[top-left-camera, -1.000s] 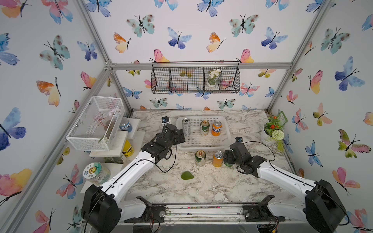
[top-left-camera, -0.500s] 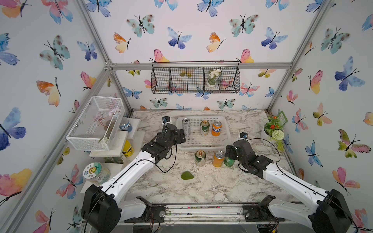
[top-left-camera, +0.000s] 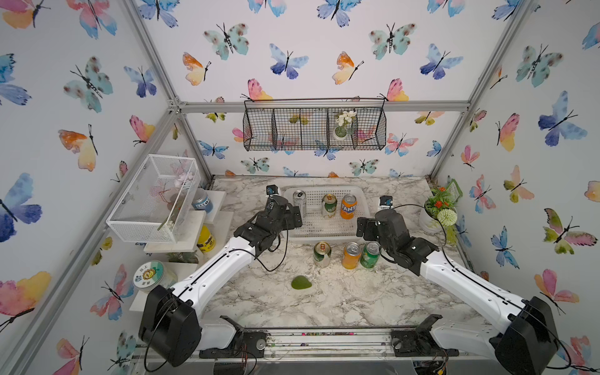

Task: Take out the drinks from the basket
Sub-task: Pick up the drink from the basket.

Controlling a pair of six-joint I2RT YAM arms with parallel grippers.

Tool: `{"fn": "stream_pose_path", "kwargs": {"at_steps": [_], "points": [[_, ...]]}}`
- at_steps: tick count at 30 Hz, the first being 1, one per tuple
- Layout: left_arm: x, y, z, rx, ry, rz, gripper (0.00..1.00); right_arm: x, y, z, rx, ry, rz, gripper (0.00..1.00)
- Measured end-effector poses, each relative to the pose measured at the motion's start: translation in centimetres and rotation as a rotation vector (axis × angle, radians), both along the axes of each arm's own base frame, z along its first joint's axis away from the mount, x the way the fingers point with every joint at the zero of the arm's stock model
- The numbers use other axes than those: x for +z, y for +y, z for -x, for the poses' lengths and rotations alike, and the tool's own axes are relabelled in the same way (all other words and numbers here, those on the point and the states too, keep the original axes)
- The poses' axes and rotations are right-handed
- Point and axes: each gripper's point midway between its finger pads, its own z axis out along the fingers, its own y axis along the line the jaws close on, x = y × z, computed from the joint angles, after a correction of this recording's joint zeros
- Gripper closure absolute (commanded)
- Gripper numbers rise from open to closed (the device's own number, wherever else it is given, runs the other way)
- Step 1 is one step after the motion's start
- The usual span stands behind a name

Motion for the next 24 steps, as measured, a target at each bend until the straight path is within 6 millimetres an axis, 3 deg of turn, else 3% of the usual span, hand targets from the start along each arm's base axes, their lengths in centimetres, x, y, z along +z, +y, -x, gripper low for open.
{"fn": "stream_pose_path", "kwargs": {"at_steps": [7, 14, 24], "points": [[0.6, -0.5, -2.7, 0.014, -0.003, 0.018, 0.01, 1.0, 1.9, -1.5, 0.041, -0.018, -0.022, 0.06], [-1.7, -0.2, -5.5, 0.025, 0.040, 0.030, 0.02, 0.7, 2.3, -1.5, 0.055, -0.011, -0.028, 0.06], [-3.8, -3.2, -10.1, -0.044, 0.094, 0.009, 0.04, 0.7, 2.3, -1.5, 0.055, -0.010, -0.028, 0.06]]}}
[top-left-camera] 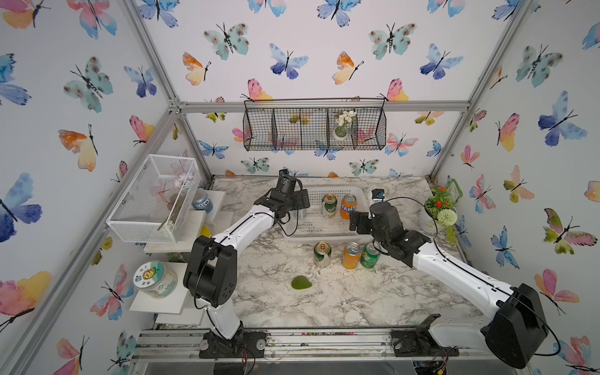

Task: Take out the drinks from the basket
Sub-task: Pick up the drink from the basket.

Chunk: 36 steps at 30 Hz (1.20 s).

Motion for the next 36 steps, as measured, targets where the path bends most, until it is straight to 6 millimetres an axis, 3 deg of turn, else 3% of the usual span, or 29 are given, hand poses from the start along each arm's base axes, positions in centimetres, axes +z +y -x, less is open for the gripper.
{"fn": "stream_pose_path", "kwargs": {"at_steps": [5, 11, 28, 36], "points": [[-0.9, -1.0, -2.2, -0.016, 0.006, -0.026, 0.06, -0.1, 0.0, 0.0, 0.000, 0.001, 0.001, 0.05], [-2.3, -1.4, -3.0, -0.028, 0.036, -0.057, 0.12, -0.1, 0.0, 0.0, 0.000, 0.001, 0.002, 0.05], [-3.4, -1.1, -3.4, -0.035, 0.043, -0.112, 0.50, -0.1, -0.3, -0.1, -0.007, 0.001, 0.002, 0.05], [-3.3, -1.1, -3.4, -0.037, 0.042, -0.114, 0.54, -0.1, -0.3, -0.1, -0.007, 0.001, 0.002, 0.05]]}}
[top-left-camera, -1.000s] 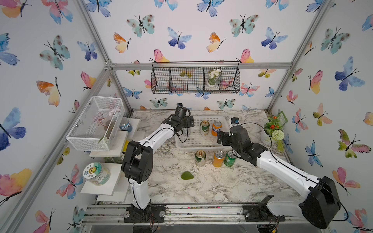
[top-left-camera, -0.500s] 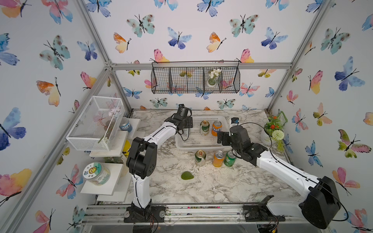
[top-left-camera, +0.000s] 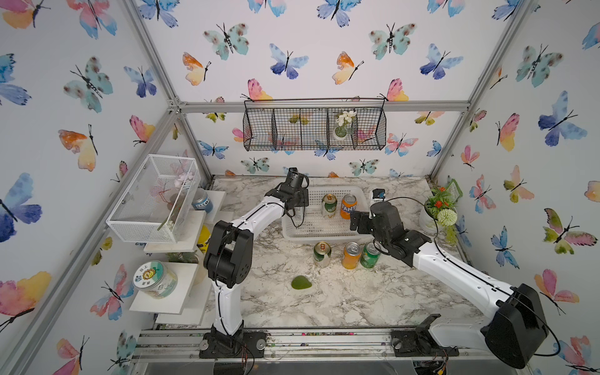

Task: Take out the drinks from the basket
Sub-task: Pick up the drink from the basket, then place the drink at the center of the board.

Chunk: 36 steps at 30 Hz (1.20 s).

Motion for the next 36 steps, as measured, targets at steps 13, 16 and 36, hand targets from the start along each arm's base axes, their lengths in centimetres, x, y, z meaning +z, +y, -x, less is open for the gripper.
{"fn": "stream_pose_path", "kwargs": {"at_steps": [13, 16, 36], "points": [[4.2, 0.4, 2.3, -0.014, -0.017, 0.010, 0.57, 0.0, -0.2, -0.1, -0.006, 0.000, 0.001, 0.05], [7.7, 0.2, 3.4, -0.026, -0.073, 0.038, 0.57, 0.0, -0.2, -0.1, -0.006, 0.000, 0.002, 0.05], [14.2, 2.4, 18.9, -0.160, -0.137, 0.090, 0.56, 0.1, -0.5, -0.2, -0.012, -0.002, 0.000, 0.05]]}}
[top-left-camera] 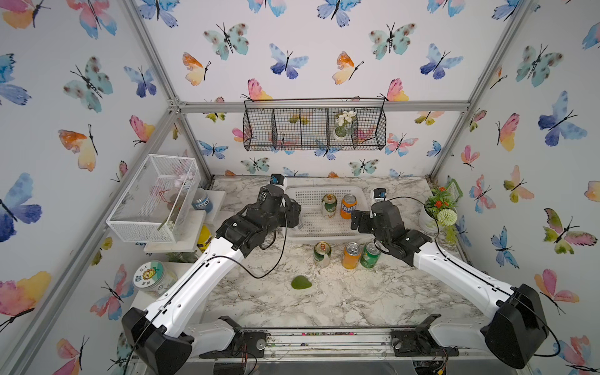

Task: Take out the drinks from the basket
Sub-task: Place the drink at the center of the board.

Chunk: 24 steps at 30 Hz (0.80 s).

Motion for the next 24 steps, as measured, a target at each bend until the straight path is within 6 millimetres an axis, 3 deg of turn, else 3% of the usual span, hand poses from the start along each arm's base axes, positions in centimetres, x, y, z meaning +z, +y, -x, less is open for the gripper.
{"fn": "stream_pose_path", "kwargs": {"at_steps": [5, 17, 24], "points": [[-5.2, 0.5, 1.8, 0.000, 0.103, -0.044, 0.57, 0.0, 0.0, 0.0, -0.001, -0.001, -0.002, 0.05], [-4.8, -1.6, 0.2, -0.001, 0.035, 0.059, 0.58, 0.2, 0.0, -0.2, -0.003, -0.010, -0.010, 0.04], [-4.4, -1.5, 1.4, -0.018, 0.082, 0.018, 0.58, 0.2, -0.1, -0.3, -0.009, -0.010, -0.010, 0.04]]}}
